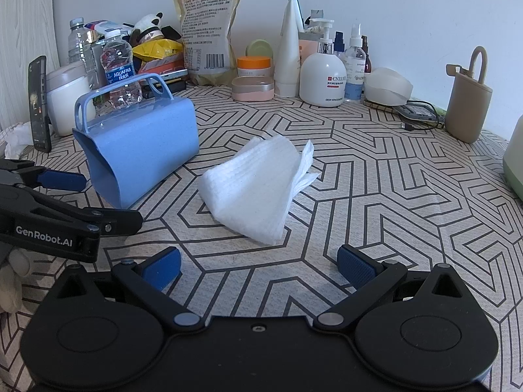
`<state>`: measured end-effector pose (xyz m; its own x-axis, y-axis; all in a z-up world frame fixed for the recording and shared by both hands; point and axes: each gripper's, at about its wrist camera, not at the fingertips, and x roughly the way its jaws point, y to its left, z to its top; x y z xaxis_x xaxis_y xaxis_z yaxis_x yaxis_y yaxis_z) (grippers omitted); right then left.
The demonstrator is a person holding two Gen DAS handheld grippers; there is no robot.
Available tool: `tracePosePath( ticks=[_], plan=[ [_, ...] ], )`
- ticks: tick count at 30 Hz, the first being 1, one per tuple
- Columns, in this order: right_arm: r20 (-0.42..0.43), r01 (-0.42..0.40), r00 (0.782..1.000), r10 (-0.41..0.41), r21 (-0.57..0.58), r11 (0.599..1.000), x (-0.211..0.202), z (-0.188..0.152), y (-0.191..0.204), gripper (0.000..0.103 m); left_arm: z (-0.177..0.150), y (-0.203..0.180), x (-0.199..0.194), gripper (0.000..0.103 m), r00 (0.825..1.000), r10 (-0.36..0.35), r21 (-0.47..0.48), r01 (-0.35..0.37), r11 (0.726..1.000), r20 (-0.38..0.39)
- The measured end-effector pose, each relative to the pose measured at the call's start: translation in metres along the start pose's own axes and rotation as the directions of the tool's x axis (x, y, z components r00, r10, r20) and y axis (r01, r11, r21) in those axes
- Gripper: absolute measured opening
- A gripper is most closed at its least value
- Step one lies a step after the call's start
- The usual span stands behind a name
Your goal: Clean container
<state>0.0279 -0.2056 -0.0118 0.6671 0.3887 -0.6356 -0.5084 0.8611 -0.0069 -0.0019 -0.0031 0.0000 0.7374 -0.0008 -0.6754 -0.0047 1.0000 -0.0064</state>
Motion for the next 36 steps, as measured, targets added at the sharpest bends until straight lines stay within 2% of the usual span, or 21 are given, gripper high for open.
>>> tracePosePath(
  ticks=[33,36],
  plan=[
    [-0.005,0.011,1.000,-0.011,0.006,1.000,0.0026,-0.0011,-0.0002,0.103,-0.0016,-0.0022,0.0001,0.103,1.000,0.013,-0.029,-0.013,1.000,0.010],
    [-0.028,0.073,0.997,-0.071,0.067,0.995,0.0000,0.0001,-0.0035,0.103,-0.0024,0.0045,-0.0023,0.103,1.000,-0.017,-0.059,0.018,0.998,0.025]
  ],
)
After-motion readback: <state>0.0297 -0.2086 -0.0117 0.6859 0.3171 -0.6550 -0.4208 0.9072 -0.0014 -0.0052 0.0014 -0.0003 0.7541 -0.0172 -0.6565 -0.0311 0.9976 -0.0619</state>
